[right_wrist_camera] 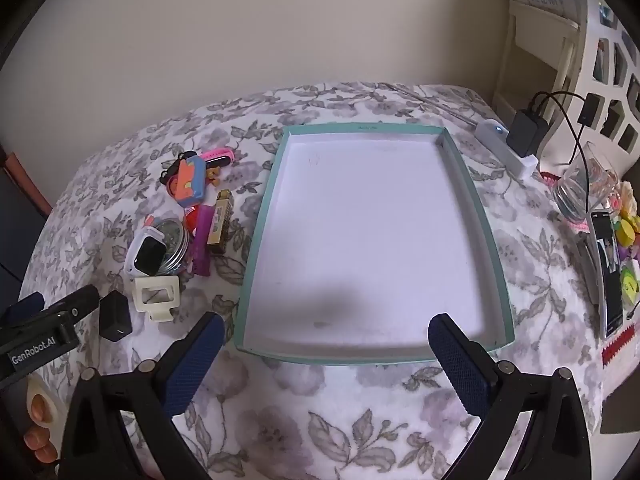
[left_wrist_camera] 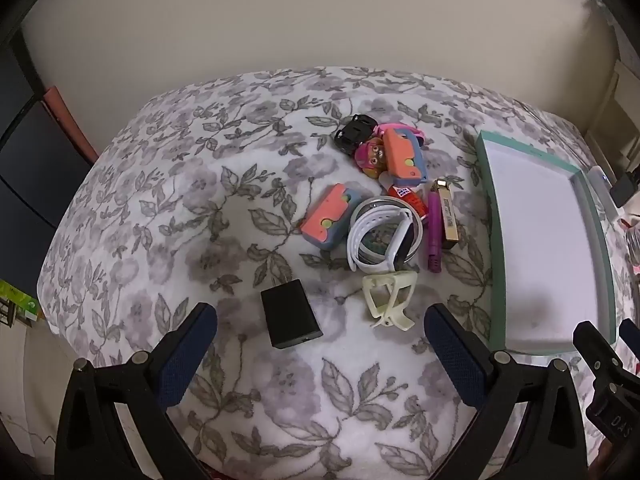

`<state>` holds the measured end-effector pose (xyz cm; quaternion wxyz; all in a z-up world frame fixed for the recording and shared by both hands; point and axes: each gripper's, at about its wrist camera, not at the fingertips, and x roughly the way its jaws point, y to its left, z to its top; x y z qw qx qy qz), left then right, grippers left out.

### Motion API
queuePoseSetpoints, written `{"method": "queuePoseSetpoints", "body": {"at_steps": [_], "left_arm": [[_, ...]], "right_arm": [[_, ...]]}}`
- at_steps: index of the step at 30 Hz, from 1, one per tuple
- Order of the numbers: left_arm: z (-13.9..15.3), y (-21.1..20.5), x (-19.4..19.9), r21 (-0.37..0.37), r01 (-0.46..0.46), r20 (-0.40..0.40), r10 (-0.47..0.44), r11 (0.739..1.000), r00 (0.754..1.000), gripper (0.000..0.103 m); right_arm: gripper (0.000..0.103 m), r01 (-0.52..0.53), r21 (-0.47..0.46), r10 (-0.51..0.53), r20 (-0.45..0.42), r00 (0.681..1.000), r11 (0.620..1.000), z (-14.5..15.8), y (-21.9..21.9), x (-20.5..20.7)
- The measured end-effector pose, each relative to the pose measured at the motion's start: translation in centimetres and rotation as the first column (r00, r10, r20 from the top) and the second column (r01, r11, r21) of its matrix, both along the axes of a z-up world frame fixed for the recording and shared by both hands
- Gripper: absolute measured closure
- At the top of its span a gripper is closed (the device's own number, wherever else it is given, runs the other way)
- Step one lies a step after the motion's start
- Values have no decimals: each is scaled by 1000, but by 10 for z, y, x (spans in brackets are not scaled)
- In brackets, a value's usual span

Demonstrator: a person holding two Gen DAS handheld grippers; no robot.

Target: Organize rigid objects

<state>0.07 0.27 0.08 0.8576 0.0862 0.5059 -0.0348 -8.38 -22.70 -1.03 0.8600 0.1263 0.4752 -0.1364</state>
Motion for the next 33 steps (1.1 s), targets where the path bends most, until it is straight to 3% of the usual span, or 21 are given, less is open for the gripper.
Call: {"method": "queuePoseSetpoints", "body": {"at_steps": [11,16,22,27,33], "left_arm": [[-3,8,14,-20,-54,-71,53,998,996,0],[11,9,18,-56,-88,-12,87,995,996,0],[12,13,7,-112,-74,6,75,991,997,0],[18,0,4,-66,-16,60,20,998,998,0],[20,-1,6,-62,0,67,4,998,998,0]], "right_arm": [[0,2,19,-2,-14,1000,1000,0,-12,6],[0,30,5,-30,63,998,1000,19,-17,7],[0,13,-10,-12,72,997,1000,22,-8,0],[0,-4,-32,6,83,997,999,24,-3,1],[0,-21,-47,24,80,996,999,25,0,5]]}}
